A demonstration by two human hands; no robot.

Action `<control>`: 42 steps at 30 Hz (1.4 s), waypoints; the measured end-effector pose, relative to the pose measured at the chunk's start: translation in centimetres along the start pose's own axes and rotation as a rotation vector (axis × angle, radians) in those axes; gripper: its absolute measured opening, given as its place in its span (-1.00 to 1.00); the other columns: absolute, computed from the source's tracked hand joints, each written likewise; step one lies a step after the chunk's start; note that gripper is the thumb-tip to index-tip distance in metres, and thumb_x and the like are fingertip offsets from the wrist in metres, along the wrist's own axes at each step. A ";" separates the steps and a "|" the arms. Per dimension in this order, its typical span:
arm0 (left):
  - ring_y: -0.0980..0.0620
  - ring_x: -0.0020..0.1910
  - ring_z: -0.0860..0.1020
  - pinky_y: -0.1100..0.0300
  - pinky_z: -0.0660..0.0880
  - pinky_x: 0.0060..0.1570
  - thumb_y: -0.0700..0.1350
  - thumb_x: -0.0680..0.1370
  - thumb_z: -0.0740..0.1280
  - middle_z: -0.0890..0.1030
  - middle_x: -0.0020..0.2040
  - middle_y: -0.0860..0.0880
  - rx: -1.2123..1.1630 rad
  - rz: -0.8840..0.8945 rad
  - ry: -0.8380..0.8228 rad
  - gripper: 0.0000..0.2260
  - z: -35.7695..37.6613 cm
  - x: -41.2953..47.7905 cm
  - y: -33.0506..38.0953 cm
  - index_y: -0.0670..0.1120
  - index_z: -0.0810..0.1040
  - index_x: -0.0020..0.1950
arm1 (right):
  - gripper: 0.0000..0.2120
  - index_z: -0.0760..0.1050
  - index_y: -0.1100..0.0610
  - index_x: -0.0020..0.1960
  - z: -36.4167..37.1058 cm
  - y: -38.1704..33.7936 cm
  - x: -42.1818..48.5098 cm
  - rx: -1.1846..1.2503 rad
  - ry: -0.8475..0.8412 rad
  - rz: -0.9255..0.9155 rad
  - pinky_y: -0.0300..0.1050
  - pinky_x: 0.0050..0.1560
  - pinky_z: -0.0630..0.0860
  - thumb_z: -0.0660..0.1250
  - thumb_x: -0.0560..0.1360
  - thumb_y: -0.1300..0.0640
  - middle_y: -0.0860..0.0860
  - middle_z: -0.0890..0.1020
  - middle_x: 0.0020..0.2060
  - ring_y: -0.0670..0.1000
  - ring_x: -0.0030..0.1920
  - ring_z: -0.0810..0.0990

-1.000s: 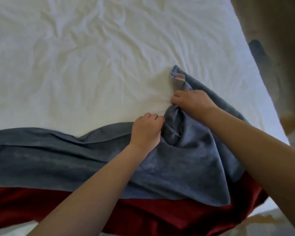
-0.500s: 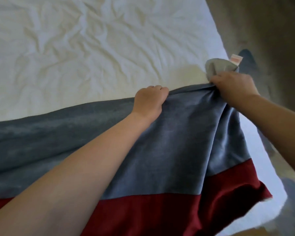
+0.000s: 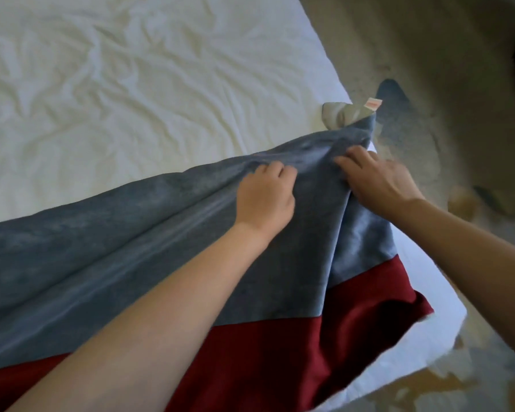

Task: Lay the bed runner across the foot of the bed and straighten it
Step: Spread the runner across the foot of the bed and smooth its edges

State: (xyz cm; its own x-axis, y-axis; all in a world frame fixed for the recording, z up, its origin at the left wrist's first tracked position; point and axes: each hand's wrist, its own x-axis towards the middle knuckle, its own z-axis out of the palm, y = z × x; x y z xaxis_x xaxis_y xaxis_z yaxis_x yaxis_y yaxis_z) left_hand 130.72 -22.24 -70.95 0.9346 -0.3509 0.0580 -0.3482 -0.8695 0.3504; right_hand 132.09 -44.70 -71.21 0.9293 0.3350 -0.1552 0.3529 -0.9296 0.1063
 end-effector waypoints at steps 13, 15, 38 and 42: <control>-0.09 -0.02 0.51 0.03 0.49 -0.19 0.03 0.46 0.33 0.50 -0.03 -0.05 -0.209 -0.076 -0.262 -0.78 2.4 -11.3 10.0 -0.08 0.50 0.00 | -0.54 0.35 -0.03 0.27 -1.3 -2.1 -14.0 -0.068 -0.331 -0.060 -0.03 -0.05 0.54 0.17 0.37 0.15 -0.01 0.42 0.19 0.04 0.12 0.49; -0.09 0.01 0.50 0.03 0.49 -0.16 0.07 0.46 0.33 0.51 -0.02 -0.06 -0.180 -0.064 -0.274 -0.74 2.5 -12.4 10.3 -0.08 0.52 0.02 | -0.47 0.31 -0.04 0.32 -1.4 -2.1 -15.3 -0.069 -0.356 -0.070 -0.04 -0.04 0.53 0.18 0.35 0.17 -0.02 0.40 0.24 0.03 0.15 0.47; -0.18 -0.18 0.56 0.09 0.30 -0.33 -0.35 0.47 0.19 0.58 -0.15 -0.14 -0.044 -0.181 -0.223 -0.85 9.0 -12.5 21.5 -0.18 0.52 -0.18 | -0.76 0.41 0.13 0.16 3.0 3.9 -19.7 0.009 -0.189 -0.168 0.03 -0.06 0.55 0.06 0.56 0.27 0.05 0.48 0.09 0.07 0.13 0.44; -0.14 -0.16 0.56 0.13 0.28 -0.33 -0.34 0.49 0.21 0.59 -0.13 -0.11 -0.038 -0.185 -0.204 -0.85 9.6 -11.7 23.2 -0.17 0.54 -0.14 | -0.75 0.40 0.12 0.18 3.4 6.1 -20.8 0.004 -0.185 -0.174 -0.02 -0.07 0.55 0.06 0.57 0.27 0.02 0.47 0.11 0.05 0.14 0.44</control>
State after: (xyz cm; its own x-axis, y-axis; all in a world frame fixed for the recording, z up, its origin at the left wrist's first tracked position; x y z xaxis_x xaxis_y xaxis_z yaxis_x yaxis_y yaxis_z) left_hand 111.04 -41.64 -72.48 0.9468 -0.2533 -0.1985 -0.1661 -0.9130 0.3727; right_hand 114.54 -57.85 -70.66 0.8188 0.4563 -0.3483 0.5048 -0.8613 0.0582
